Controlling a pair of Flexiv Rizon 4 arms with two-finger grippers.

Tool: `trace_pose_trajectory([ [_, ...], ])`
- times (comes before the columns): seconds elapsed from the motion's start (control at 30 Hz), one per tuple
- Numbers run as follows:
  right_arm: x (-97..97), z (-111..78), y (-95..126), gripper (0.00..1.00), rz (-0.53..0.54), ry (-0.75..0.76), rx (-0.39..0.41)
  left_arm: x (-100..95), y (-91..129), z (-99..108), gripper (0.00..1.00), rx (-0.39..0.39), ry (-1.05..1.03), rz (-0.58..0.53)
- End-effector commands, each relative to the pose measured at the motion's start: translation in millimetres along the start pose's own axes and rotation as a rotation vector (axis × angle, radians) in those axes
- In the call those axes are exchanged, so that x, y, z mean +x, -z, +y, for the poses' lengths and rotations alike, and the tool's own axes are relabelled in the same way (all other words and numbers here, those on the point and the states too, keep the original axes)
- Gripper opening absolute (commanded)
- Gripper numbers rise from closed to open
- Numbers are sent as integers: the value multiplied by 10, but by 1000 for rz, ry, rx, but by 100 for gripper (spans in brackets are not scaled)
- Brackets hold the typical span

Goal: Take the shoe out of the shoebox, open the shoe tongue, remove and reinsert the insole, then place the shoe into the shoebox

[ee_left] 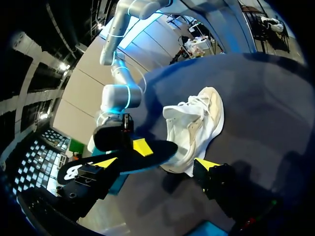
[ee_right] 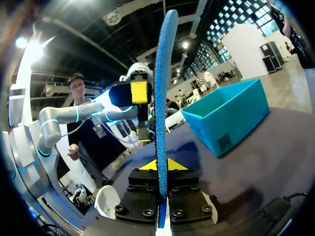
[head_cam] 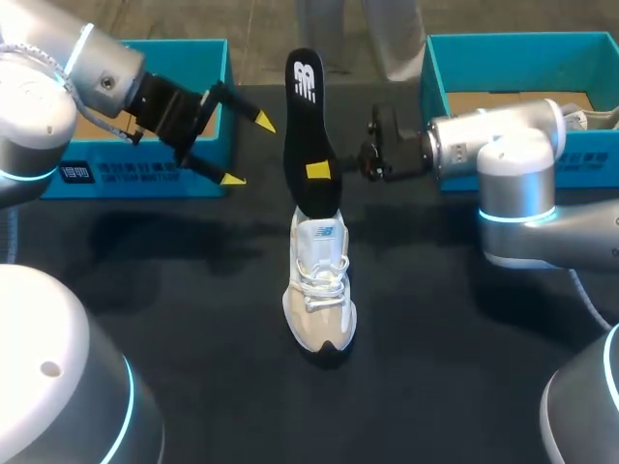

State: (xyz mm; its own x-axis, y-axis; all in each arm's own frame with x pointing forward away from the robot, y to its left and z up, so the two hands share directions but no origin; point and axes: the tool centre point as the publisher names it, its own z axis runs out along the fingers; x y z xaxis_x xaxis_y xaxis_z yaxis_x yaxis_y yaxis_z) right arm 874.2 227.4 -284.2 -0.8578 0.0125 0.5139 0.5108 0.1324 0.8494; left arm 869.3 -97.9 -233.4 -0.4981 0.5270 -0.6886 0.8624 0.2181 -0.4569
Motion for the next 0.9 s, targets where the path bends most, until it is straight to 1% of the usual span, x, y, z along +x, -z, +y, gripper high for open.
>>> trace_pose_trajectory([
  [0.03, 5, -60, -32, 0, -11, -4, -13, -97, -62, -10, 100, 8, -15, 21],
  [0.23, -12, -103, -52, 0, -18, -15, -12, -185, -135, -3, 100, 32, -52, 39],
  [0.7, -5, -128, -91, 0, -18, -14, -12, -335, -270, 5, 100, 47, -97, 95],
  [0.9, -21, -166, -110, 0, -8, -10, -7, -364, -326, -4, 100, 58, -118, 126],
])
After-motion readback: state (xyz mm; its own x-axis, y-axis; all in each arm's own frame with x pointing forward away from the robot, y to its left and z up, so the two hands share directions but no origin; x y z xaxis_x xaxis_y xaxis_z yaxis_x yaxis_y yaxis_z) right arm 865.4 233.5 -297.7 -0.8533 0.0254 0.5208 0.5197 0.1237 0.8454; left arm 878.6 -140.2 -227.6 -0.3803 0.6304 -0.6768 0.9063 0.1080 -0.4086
